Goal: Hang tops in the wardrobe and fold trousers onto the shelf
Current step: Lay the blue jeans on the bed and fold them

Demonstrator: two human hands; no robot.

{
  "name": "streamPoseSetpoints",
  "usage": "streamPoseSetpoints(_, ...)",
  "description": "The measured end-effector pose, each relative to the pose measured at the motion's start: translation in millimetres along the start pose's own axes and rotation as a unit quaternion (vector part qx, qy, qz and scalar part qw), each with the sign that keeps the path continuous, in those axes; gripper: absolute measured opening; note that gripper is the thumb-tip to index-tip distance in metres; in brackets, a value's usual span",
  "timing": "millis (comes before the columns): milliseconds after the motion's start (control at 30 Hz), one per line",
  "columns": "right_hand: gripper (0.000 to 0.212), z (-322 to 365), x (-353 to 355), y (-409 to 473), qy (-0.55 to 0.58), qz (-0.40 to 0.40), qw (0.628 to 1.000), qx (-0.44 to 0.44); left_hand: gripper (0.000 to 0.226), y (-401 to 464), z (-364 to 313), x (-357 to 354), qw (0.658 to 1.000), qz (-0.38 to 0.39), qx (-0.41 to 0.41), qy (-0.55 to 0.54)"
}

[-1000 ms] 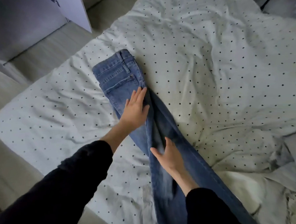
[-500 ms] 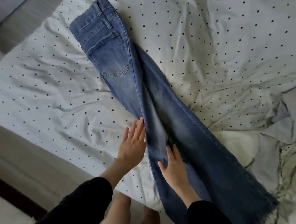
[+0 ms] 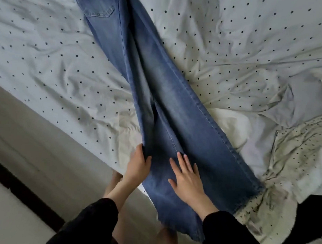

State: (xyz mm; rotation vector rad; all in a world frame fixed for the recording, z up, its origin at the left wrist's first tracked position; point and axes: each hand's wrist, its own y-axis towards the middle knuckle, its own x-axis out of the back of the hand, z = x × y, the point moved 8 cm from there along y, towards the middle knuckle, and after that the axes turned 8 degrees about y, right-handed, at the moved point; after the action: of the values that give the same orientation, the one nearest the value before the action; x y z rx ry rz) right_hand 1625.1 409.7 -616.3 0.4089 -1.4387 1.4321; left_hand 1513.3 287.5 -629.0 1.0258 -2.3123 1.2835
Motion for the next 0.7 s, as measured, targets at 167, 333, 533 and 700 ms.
streamPoseSetpoints(167, 0.076, -47.6, -27.9, -61.0, -0.042, 0.025, 0.998, 0.025, 0.023, -55.3, 19.4, -35.9, 0.986, -0.071, 0.125, -0.087)
streamPoseSetpoints(333, 0.066, -57.1, -44.3, -104.2, 0.017, 0.047, 0.998, 0.039, 0.018, -112.7, 35.3, -72.8, 0.989, -0.032, 0.143, -0.019)
streamPoseSetpoints(533, 0.06, -52.0, -42.7, -133.0, 0.154, 0.007, 0.988, 0.008, 0.015, -122.8, 15.5, -70.1, 0.995, -0.009, 0.095, 0.0)
streamPoseSetpoints(700, 0.042, -72.0, -29.4, -163.0, 0.441, 0.024, 0.891, -0.104, 0.011, -138.2, -31.4, -77.8, 0.982, 0.029, 0.077, -0.171)
